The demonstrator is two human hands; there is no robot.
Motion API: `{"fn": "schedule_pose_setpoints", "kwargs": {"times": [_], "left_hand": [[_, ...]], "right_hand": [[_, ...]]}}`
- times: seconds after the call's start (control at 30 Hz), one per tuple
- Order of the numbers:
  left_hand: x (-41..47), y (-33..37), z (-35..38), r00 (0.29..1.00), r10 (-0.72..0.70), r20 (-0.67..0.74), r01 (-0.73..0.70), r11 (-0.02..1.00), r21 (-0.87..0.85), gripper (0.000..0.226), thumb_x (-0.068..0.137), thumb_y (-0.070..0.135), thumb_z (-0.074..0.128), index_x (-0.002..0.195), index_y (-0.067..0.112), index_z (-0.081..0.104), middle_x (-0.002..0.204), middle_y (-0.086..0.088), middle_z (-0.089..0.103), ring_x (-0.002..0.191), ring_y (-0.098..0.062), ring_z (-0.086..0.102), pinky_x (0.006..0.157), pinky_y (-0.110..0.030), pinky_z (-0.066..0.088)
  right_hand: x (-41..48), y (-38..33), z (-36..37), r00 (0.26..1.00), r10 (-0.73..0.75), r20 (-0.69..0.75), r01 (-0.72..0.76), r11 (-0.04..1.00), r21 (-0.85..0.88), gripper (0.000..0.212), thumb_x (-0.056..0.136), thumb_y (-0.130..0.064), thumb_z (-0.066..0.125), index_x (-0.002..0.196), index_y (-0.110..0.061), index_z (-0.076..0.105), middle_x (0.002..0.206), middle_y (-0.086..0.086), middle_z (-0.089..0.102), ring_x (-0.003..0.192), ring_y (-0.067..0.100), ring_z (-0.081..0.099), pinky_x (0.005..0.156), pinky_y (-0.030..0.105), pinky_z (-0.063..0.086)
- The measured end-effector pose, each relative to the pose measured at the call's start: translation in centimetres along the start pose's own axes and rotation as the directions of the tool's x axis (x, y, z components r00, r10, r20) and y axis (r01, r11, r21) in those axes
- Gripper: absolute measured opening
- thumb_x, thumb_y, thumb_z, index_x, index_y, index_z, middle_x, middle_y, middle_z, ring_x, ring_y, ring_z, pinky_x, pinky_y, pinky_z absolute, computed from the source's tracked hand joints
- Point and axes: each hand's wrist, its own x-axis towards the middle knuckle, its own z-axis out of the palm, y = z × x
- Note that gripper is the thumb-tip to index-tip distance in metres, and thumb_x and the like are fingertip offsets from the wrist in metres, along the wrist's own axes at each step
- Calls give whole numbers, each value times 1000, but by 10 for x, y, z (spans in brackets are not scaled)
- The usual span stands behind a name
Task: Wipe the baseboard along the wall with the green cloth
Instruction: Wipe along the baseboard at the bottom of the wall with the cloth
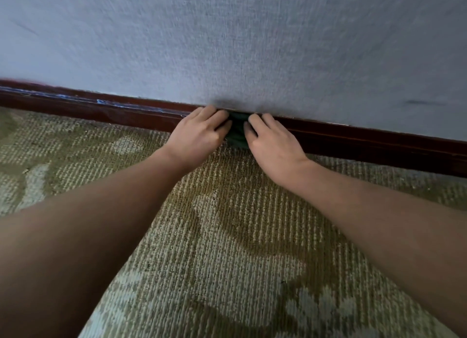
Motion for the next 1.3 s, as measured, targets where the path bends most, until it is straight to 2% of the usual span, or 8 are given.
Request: {"fn": "schedule_pose_setpoints", "kwargs": {"times": [0.1, 0.23, 0.4, 0.63, 0.77, 0.97, 1.1, 1.3], "left_hand": [[-2, -3, 0, 999, 39, 11, -39, 999, -30, 24, 70, -8, 62, 93, -10, 69, 93, -25, 67, 78, -36, 65, 68, -40, 54], [-9, -13, 1, 1000, 20, 17, -19, 999, -32, 40, 77, 4, 36, 95, -9, 69, 95, -25, 67, 79, -37, 65, 68, -41, 54], [-20, -22, 3, 997, -75, 28, 77, 996, -53, 39, 62, -17, 69, 100, -11, 67, 101, -30, 64, 83, -43, 62, 70, -48, 52], [-17, -5, -4, 993, -104, 59, 106, 994, -33, 23, 66, -13, 66, 89, -12, 68, 83, -25, 64, 75, -37, 61, 67, -41, 53], [-8, 11, -9, 1000, -13, 26, 13, 1000, 14, 30, 75, 2, 41, 84, -5, 69, 84, -16, 65, 76, -31, 61, 69, -34, 52], [21, 38, -5, 995, 50, -86, -49, 999, 13, 28, 74, 6, 49, 89, 0, 72, 85, -10, 68, 80, -27, 64, 71, -30, 54], [26, 44, -1, 997, 48, -67, -46, 998, 32, 25, 65, 8, 74, 89, 5, 74, 85, -6, 69, 80, -23, 64, 72, -28, 53], [27, 45, -2, 1000, 14, -12, -13, 998, 60, 21, 65, 11, 74, 85, 10, 74, 83, -1, 67, 78, -19, 63, 69, -26, 51]], "right_hand": [[1, -1, 1, 1000, -7, 4, 7, 1000, 29, 50, 90, 2, 41, 137, 5, 28, 132, 15, 31, 121, 31, 31, 104, 35, 29], [9, -9, 2, 1000, -11, -9, 12, 996, 92, 49, 90, 2, 41, 137, 5, 28, 131, 14, 32, 118, 29, 32, 100, 33, 31], [22, -21, -1, 1000, 11, 13, -13, 985, 170, 48, 89, 3, 43, 136, 5, 31, 132, 14, 31, 119, 28, 32, 99, 33, 31], [14, -21, -7, 1000, 25, 14, -27, 993, 116, 45, 90, -1, 46, 134, 0, 35, 132, 15, 30, 119, 29, 33, 98, 33, 33], [-2, -8, -7, 1000, 18, 6, -18, 997, 69, 38, 94, -6, 39, 132, -1, 37, 129, 14, 31, 118, 29, 34, 97, 34, 32], [-31, 27, -5, 996, 93, 15, -94, 995, 29, 46, 93, -6, 38, 138, -2, 30, 130, 16, 29, 120, 30, 31, 99, 34, 30], [-36, 30, -2, 991, 125, 51, -127, 991, 34, 52, 91, -5, 43, 140, -4, 26, 130, 15, 27, 119, 29, 30, 98, 33, 31], [-30, 28, 4, 989, 132, 64, -136, 989, 53, 50, 92, -7, 44, 140, -5, 28, 129, 13, 27, 117, 28, 30, 97, 32, 32]]}}
